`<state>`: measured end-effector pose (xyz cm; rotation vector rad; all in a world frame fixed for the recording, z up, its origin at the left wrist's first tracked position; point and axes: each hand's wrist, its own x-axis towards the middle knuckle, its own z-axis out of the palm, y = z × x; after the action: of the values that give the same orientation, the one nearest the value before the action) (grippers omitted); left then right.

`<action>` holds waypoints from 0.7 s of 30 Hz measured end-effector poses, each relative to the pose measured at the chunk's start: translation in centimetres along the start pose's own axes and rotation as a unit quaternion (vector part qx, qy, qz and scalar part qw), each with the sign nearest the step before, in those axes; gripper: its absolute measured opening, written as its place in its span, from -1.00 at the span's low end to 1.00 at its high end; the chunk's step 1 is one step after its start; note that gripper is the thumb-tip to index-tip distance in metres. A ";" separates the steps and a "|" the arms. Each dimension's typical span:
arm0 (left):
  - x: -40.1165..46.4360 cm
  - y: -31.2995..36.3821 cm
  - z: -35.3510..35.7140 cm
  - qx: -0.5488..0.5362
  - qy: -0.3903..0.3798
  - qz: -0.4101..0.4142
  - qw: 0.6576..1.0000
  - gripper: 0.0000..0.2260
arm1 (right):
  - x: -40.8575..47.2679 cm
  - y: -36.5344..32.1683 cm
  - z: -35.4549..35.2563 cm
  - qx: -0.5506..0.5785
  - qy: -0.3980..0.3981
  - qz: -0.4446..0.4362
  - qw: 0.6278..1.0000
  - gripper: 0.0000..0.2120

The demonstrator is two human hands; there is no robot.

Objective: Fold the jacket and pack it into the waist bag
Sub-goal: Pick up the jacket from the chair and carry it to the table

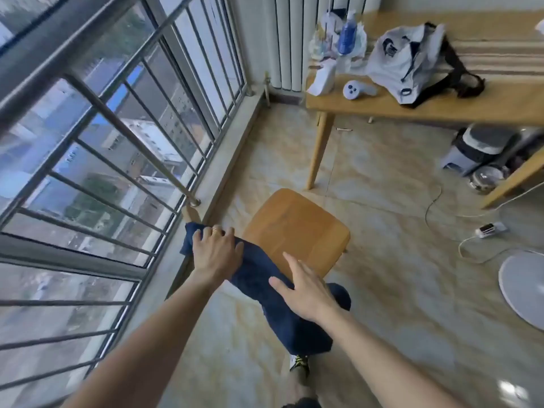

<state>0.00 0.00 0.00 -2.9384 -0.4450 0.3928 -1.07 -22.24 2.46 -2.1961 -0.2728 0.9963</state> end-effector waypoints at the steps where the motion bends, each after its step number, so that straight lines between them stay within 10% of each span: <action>1: 1.6 -0.6 0.3 0.018 -0.028 -0.016 0.999 -0.59 | 1.9 -0.1 0.1 0.015 -0.014 0.021 1.000 -0.25; 10: 6.0 -2.5 1.3 0.129 -0.112 0.008 0.985 -0.76 | 8.1 1.9 2.2 -0.067 -0.076 0.123 0.987 -0.43; 14: 5.5 -1.8 -0.5 0.018 -0.131 0.003 0.991 -0.88 | 8.4 1.3 1.2 -0.037 -0.023 0.091 0.995 -0.79; 21: 4.2 -0.1 -7.3 -0.196 0.027 -0.002 0.980 -0.85 | 5.4 1.4 -5.7 0.046 0.174 0.049 0.982 -0.84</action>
<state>5.83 0.65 6.01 -3.3164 -0.5791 0.2462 6.62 -23.84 1.02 -2.2679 0.0424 0.6423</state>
